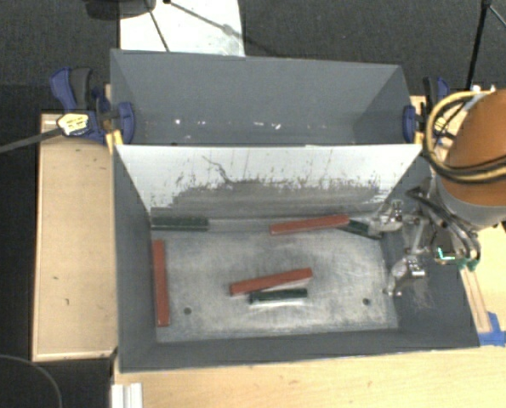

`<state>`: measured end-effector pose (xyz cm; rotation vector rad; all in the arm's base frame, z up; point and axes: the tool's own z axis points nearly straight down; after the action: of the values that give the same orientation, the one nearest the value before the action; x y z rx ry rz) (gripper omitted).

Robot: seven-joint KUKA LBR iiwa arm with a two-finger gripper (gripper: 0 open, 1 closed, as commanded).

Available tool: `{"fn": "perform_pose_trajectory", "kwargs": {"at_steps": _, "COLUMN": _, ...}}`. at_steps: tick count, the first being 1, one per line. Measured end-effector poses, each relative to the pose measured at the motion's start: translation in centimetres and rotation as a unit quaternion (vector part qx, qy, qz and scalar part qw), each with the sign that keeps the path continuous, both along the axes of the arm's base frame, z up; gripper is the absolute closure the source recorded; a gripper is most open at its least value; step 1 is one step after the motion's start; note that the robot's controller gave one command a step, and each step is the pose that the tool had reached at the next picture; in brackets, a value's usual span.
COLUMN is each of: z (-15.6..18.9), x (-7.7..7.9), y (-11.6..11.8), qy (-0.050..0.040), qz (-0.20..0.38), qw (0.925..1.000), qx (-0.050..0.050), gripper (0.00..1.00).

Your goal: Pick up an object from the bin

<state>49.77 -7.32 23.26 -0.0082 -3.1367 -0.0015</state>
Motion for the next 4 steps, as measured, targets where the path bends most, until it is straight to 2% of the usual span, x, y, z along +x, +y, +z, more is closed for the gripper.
{"fn": "perform_pose_trajectory", "kwargs": {"at_steps": 1, "z": 0.4, "x": 0.2, "y": 0.0, "qy": -0.0040, "qz": 0.001, "qw": 1.0000, "qx": -0.001, "gripper": 0.00}}
{"fn": "perform_pose_trajectory", "kwargs": {"at_steps": 2, "z": -4.1, "x": 0.3, "y": 2.5, "qy": -0.0078, "qz": -0.001, "qw": 1.0000, "qx": -0.001, "gripper": 0.00}}
{"fn": "perform_pose_trajectory", "kwargs": {"at_steps": 3, "z": -5.7, "x": 1.2, "y": 8.8, "qy": -0.0028, "qz": 0.013, "qw": 0.9999, "qx": 0.000, "gripper": 0.00}}
{"fn": "perform_pose_trajectory", "kwargs": {"at_steps": 4, "z": -15.3, "x": 1.1, "y": 9.0, "qy": -0.0103, "qz": 0.054, "qw": 0.9985, "qx": 0.001, "gripper": 1.00}}
